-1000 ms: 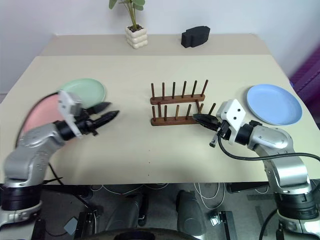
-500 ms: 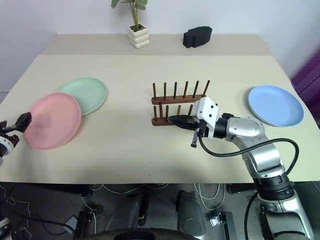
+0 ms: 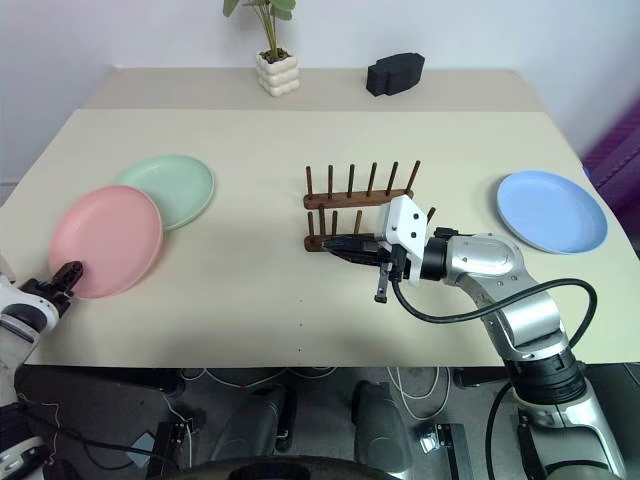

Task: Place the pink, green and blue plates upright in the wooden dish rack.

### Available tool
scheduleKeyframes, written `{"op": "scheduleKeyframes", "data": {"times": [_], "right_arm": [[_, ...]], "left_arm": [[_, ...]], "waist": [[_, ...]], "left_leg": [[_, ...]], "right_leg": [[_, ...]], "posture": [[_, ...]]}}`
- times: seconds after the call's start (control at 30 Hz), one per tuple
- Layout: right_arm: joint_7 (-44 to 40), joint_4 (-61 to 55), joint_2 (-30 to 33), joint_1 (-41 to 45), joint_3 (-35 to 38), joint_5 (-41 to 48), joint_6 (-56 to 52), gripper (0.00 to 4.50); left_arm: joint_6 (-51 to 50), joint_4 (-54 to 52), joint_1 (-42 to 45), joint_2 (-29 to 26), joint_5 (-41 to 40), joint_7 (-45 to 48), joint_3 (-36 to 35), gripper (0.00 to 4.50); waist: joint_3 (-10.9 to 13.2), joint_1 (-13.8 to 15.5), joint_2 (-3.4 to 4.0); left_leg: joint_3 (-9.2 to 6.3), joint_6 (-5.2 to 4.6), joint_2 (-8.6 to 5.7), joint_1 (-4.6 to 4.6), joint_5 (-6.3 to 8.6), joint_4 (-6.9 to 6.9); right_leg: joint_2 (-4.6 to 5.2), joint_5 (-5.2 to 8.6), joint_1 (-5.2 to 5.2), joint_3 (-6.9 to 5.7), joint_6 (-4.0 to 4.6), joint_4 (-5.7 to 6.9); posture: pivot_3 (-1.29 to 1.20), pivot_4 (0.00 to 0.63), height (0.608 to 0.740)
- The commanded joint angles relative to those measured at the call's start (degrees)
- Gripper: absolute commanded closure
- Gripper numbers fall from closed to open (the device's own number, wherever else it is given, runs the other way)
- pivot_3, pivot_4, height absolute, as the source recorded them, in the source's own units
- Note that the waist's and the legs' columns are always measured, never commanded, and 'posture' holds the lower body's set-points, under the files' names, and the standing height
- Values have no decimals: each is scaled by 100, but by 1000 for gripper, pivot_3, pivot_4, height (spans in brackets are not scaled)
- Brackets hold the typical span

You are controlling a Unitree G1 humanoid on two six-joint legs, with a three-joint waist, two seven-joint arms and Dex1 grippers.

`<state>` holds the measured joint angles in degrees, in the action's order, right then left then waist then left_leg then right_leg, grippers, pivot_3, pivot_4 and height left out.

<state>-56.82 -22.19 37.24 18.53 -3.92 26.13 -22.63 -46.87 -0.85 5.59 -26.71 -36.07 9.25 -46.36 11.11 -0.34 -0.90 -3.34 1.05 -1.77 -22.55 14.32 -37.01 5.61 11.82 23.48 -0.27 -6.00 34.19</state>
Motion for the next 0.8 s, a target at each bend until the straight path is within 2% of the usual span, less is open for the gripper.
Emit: {"op": "scheduleKeyframes", "data": {"times": [0.03, 0.07, 0.1, 0.3, 0.47, 0.53, 0.6, 0.8], "right_arm": [[71, -305, 83, -22, 177, 93, -17, 4500], [79, -317, 87, -32, 181, 94, -26, 4500], [86, -327, 94, -39, 182, 93, -32, 4500], [93, -348, 120, -2, 188, 122, -85, 4500], [183, -189, 26, 399, 133, 130, -229, 4500], [248, -90, -63, 642, 72, 119, -326, 3973], [318, -64, -173, 865, -63, -1, -306, 3215], [874, 327, -635, 1633, -874, -1483, 788, 144]], "left_arm": [[304, -18, 11, 44, -151, 200, -6, 3817], [398, -24, 3, 78, -192, 250, -21, 4285], [500, -29, -9, 110, -236, 296, -36, 4431], [1167, -285, -6, 327, -689, 537, -263, 4431], [1333, -861, 287, 177, -1220, 364, -391, 4431], [1391, -1116, 487, 63, -1264, 228, -323, 4500], [1337, -1341, 718, -110, -1170, 48, -74, 4500], [1241, -1807, 1721, -358, -670, -325, 1222, 4500]], "waist": [[0, -5, 0], [-1, -4, -1], [-1, -2, -1], [-1, -11, -3], [3, -12, -9], [4, -9, -12], [5, -8, -14], [5, -11, -14]], "left_leg": [[0, 0, 0, 0, 0, 0], [0, 0, 0, 0, 0, 0], [0, 1, 1, 0, 1, 0], [1, 3, 1, -6, 2, 1], [0, 2, 2, -19, 1, -1], [-1, 3, 3, -26, 1, -3], [-1, 4, 3, -31, -1, -4], [-1, 12, -28, -51, -8, -7]], "right_leg": [[0, 0, 1, 0, 0, 0], [0, 0, 1, 0, 0, 0], [1, 0, 0, 0, 1, -1], [3, 0, 4, 0, 1, -6], [2, -3, 16, 0, 5, -6], [-1, -6, 22, 0, 8, -5], [-2, -6, 25, -1, 8, -5], [-4, -9, 46, -1, 4, 2]], "posture": [[0, 150, 736], [0, 150, 736], [0, 150, 736], [0, 150, 736], [0, 150, 736], [0, 150, 736], [0, 150, 736], [0, 150, 736]]}}
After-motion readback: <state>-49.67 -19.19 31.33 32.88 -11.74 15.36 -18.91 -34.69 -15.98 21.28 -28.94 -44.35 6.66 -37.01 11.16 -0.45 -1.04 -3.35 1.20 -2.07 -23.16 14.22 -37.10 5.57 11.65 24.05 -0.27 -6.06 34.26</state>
